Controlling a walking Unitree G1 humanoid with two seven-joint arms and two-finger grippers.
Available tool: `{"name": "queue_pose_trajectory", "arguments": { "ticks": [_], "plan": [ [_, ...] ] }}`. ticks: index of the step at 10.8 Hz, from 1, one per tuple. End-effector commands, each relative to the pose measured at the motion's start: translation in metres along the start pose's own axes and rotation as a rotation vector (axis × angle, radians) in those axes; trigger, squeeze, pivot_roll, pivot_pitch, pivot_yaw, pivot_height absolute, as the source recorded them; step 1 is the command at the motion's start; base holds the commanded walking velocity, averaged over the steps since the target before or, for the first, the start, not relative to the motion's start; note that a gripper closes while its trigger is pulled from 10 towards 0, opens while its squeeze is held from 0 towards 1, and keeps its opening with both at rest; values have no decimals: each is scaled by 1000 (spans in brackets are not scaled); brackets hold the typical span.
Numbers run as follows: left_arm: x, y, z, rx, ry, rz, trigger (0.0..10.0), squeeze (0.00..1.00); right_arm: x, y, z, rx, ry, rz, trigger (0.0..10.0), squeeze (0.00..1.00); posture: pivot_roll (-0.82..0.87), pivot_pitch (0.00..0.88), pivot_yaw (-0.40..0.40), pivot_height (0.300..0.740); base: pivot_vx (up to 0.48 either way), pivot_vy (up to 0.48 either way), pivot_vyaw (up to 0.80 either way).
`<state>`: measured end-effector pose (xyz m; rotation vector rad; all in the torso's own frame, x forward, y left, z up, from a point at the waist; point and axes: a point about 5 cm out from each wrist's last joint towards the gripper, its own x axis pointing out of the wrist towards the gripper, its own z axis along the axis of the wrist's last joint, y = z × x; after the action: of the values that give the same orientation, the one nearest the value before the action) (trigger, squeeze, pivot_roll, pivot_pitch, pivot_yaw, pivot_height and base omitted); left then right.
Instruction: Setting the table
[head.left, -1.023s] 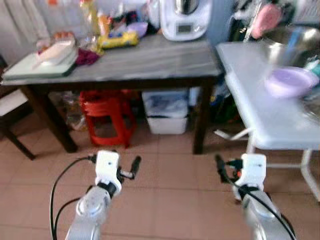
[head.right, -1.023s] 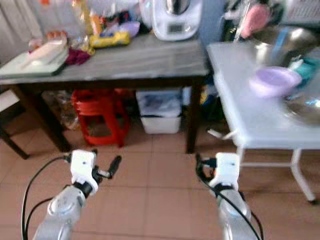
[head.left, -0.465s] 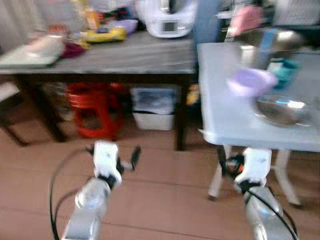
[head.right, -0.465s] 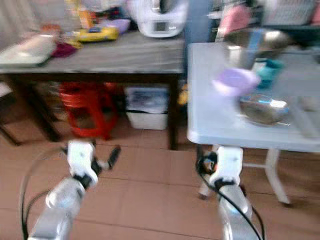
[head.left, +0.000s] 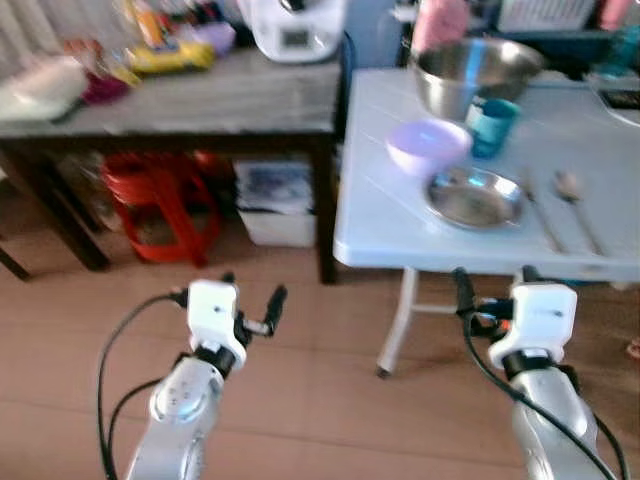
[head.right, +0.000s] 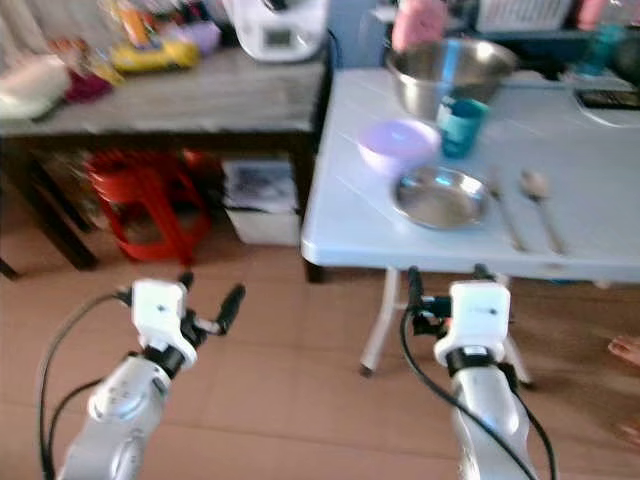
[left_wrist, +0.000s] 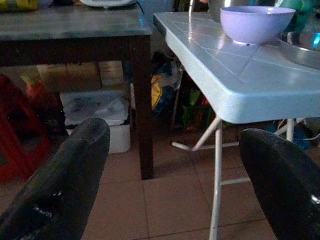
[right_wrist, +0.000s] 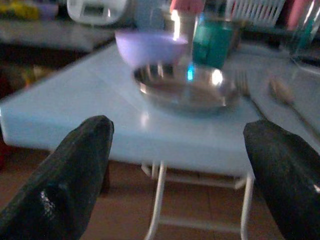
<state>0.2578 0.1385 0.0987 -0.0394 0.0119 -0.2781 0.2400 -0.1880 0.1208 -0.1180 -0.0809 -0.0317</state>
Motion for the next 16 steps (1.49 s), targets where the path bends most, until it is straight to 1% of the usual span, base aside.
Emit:
{"name": "queue_pose_trajectory", "arguments": {
  "ticks": [1, 2, 3, 4, 5, 6, 7, 8, 9, 11, 13, 14, 16],
  "plan": [
    [-4, 5, -1, 5, 18, 21, 10000, 0, -1, 8, 1, 5, 5, 16, 10000, 0, -144, 162, 78, 740, 0, 0, 0],
    [-5, 10, -3, 5, 19, 25, 10000, 0, -2, 15, 0, 8, 7, 29, 10000, 0, -122, 141, 65, 740, 0, 0, 0],
    [-4, 16, -4, 3, 16, 46, 10000, 0, 4, 25, 1, 15, 5, 54, 10000, 0, -104, 123, 61, 740, 0, 0, 0],
    [-1, 15, -1, -37, 9, 102, 10000, 0, 11, 27, 5, 14, -9, 71, 10000, 0, -89, 135, 66, 740, 0, 0, 0],
    [1, 7, -2, -17, 7, 92, 10000, 0, 14, 25, 2, -2, -4, 77, 10000, 0, -92, 131, 63, 740, 0, 0, 0],
    [3, 7, -2, -15, 8, 92, 10000, 0, 17, 24, 2, -8, -2, 65, 10000, 0, -93, 141, 60, 740, 0, 0, 0],
    [6, 1, -1, -33, 5, 72, 10000, 0, 19, 20, 5, -13, -5, 51, 10000, 0, -105, 140, 51, 740, 0, -315, 0],
    [6, 1, -4, -33, 11, 70, 10000, 0, 16, 20, 3, -27, -3, 66, 10000, 0, -109, 131, 56, 740, 0, -375, 0],
    [8, 3, -5, -34, 14, 71, 10000, 0, 14, 18, 0, -26, 8, 52, 10000, 0, -104, 125, 42, 740, 0, -480, 0],
    [14, 7, 0, -19, 9, 69, 10000, 0, 21, 26, 4, -20, -8, 86, 10000, 0, -94, 130, 41, 740, 0, -480, 0],
    [12, 8, -1, -28, 9, 86, 10000, 0, 23, 23, 3, -13, -2, 68, 10000, 0, -93, 130, 44, 740, 0, -386, 0],
    [12, 8, -1, -40, -2, 93, 10000, 0, 22, 25, 3, -8, -2, 69, 10000, 0, -95, 130, 45, 740, 0, 0, 0],
    [18, 5, 5, -54, -38, 65, 10000, 0, 22, 25, 4, 1, -8, 58, 10000, 0, -100, 132, 56, 740, 0, 0, 0]
  ]
}}
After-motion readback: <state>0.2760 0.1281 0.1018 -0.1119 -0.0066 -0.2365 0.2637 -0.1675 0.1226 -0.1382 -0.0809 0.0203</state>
